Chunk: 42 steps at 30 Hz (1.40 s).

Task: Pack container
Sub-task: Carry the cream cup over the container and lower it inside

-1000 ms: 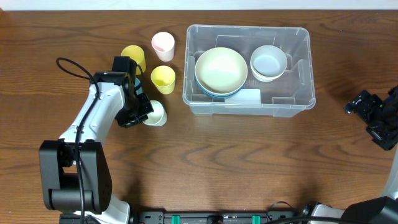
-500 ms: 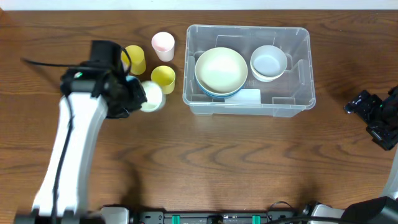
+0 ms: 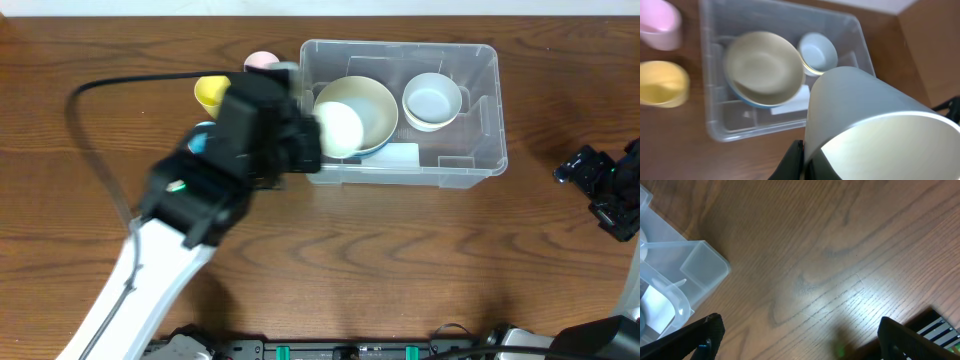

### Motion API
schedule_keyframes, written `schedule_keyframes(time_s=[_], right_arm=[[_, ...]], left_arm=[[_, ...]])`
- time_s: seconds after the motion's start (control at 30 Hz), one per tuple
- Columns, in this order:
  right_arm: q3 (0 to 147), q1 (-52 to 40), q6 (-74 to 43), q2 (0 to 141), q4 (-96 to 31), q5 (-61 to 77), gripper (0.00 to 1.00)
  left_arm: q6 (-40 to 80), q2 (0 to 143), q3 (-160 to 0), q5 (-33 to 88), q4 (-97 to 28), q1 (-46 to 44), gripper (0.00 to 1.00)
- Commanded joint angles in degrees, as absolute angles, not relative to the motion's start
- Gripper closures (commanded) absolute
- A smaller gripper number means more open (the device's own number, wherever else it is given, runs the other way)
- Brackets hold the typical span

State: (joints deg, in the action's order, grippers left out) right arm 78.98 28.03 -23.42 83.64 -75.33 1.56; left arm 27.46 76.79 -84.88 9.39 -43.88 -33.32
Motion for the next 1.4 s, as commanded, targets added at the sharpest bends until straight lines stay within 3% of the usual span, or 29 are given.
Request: schedule_keyframes(time_s=[0.0, 0.37, 0.9, 1.37], right_arm=[[78.96, 28.34, -22.65, 83.59, -75.18, 1.54, 0.01], [78.96, 28.34, -22.65, 83.59, -75.2, 1.54, 0.01], [78.94, 28.34, -22.65, 83.59, -75.2, 1.54, 0.01], [78.94, 28.34, -22.65, 83.59, -75.2, 1.56, 0.01]], left_arm=[[28.62, 81.95, -86.13, 5.41, -43.18, -36.07, 0.94], [25.96, 96.36, -93.93, 3.14, -39.94, -36.58, 0.94], [25.78, 105.14, -95.15, 4.05, -30.87, -36.8, 0.94], [24.05, 112.33, -95.15, 4.29, -32.14, -39.2, 0.94]])
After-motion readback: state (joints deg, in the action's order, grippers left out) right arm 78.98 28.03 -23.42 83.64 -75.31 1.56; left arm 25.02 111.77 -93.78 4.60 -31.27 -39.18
